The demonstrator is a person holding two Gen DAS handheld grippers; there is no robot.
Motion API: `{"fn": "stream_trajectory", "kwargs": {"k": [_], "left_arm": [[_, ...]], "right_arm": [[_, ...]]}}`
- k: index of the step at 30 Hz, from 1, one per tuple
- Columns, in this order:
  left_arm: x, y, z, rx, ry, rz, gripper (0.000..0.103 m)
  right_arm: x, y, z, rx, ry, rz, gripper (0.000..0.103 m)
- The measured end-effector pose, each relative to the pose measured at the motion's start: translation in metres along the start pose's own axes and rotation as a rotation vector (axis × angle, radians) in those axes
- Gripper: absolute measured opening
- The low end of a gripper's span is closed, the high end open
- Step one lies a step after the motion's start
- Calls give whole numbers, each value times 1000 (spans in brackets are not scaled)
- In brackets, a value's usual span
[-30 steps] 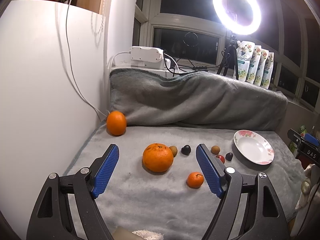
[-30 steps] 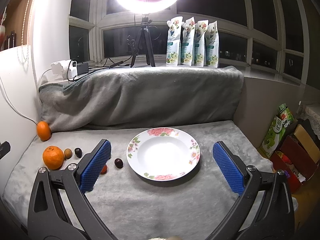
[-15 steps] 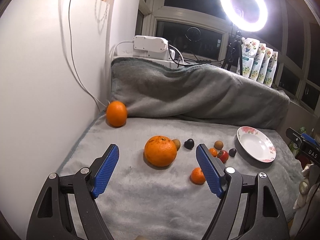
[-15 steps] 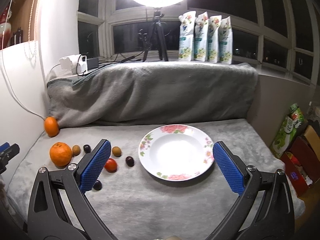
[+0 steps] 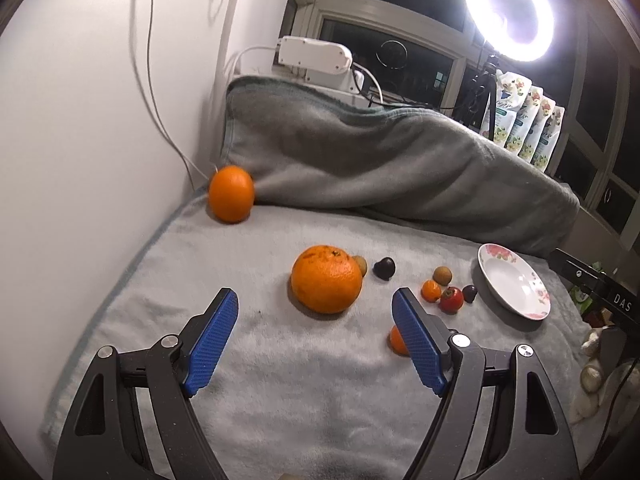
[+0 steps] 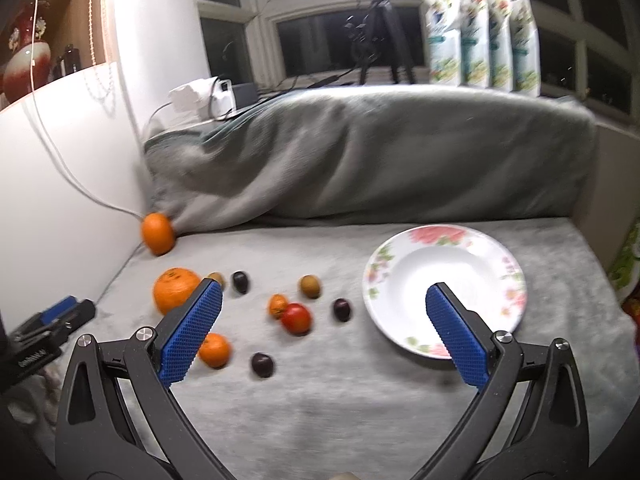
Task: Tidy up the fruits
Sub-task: 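Move the right tool toward the large orange and open its fingers around it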
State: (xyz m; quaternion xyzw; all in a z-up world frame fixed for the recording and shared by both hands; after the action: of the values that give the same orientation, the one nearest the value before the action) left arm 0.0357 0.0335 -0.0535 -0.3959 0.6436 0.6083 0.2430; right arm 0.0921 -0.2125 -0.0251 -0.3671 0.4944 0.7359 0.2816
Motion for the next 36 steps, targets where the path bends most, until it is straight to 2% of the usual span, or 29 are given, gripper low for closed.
{"fn": "stream_trajectory", "kwargs": {"k": [5,10,13,17,23,28,31,33,36], "left_arm": [[3,-14,7,48,19,37,79],[3,-32,14,113,56,89,78],[2,-42,15,155,67,110,75],[0,-61,17,208,87,147,68],[-3,-84,16,241,85,188,63],[-2,-94,14,249,51,204,62],[-2,-99,15,254,49,215,62],[-2,-101,16,260,53,223,62],[-3,-105,17,268,55,229,62]], "right_arm": [[-2,-24,12,-64,6,47,103],[-7,-47,28,-182,-17,108,103],[-10,-62,34,-259,-58,151,95],[-12,-89,40,-360,-141,219,93],[-10,-130,52,-445,-205,325,82],[-4,-164,56,-509,-292,416,73],[-2,-179,60,-532,-323,449,72],[-1,-185,64,-538,-320,459,67],[-1,-190,68,-546,-315,474,65]]}}
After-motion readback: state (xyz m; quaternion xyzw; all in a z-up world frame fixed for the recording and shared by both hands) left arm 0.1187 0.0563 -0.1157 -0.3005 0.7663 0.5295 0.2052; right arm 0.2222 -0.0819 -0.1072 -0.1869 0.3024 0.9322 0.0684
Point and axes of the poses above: each gripper's, at about its wrist camera, not at the fingertips, and y roughly against the way its jaws point, z to its left, x to its underside, the point moved 1 cm from there along -y, roughly the way its jaws point, and after that the axes turned 8 degrees about -x, right-handed, at the moved point
